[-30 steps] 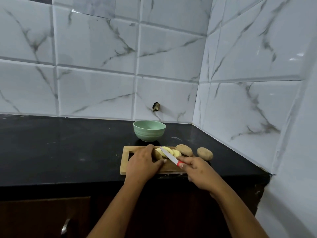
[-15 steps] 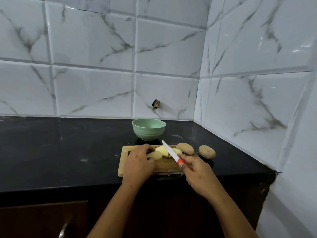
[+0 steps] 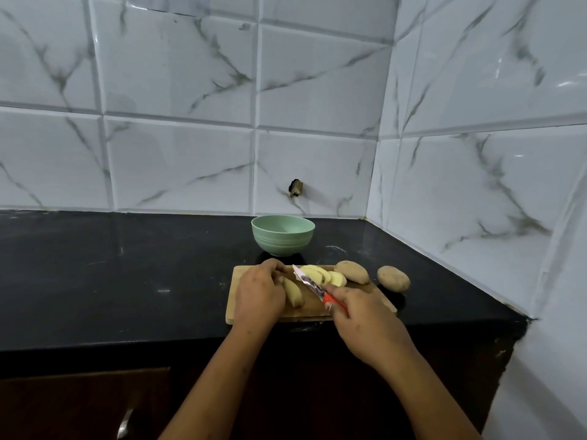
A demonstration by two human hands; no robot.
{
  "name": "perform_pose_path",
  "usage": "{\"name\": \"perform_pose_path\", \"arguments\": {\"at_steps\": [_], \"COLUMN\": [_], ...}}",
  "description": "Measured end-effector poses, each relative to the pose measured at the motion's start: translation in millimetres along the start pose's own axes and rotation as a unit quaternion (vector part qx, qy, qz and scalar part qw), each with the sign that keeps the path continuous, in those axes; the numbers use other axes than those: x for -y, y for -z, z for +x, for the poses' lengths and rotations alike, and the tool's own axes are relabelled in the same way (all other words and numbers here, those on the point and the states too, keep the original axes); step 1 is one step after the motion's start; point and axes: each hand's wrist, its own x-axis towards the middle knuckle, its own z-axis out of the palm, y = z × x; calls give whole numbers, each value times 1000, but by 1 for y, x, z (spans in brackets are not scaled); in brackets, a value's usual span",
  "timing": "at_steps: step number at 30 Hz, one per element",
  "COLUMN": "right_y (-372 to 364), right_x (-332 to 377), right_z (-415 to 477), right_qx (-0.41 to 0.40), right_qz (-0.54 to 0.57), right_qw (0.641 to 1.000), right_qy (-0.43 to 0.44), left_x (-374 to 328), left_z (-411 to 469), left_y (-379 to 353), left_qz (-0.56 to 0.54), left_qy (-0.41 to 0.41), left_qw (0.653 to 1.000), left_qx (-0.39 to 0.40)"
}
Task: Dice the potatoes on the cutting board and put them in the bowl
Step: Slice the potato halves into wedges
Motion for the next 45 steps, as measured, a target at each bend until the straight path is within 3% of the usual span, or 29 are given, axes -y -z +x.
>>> {"name": "perform_pose_path", "arguments": {"at_steps": [7, 16, 24, 35, 38, 45], "right_y": [-6, -10, -22, -9, -4, 11], "right_x": [10, 23, 40, 36, 29, -1], "right_z": [-16, -20, 1, -19, -21, 9], "right_qx": [-39, -43, 32, 82, 62, 27], "right_qz": [-8, -44, -190, -216, -185, 17], "right_qw": [999, 998, 981, 973, 980, 999], "right_qy": [13, 17, 15, 26, 30, -18], "left_x": [8, 9, 12, 11, 11, 10], "left_z": [-5, -3, 1, 0, -1, -3], "left_y": [20, 16, 17, 20, 21, 20], "left_qz": [-55, -62, -64, -51, -51, -49], "left_qy": [-14, -8, -33, -24, -15, -16], "left_qw": [992, 993, 989, 989, 989, 989], "left_qx": [114, 101, 128, 137, 141, 137]}}
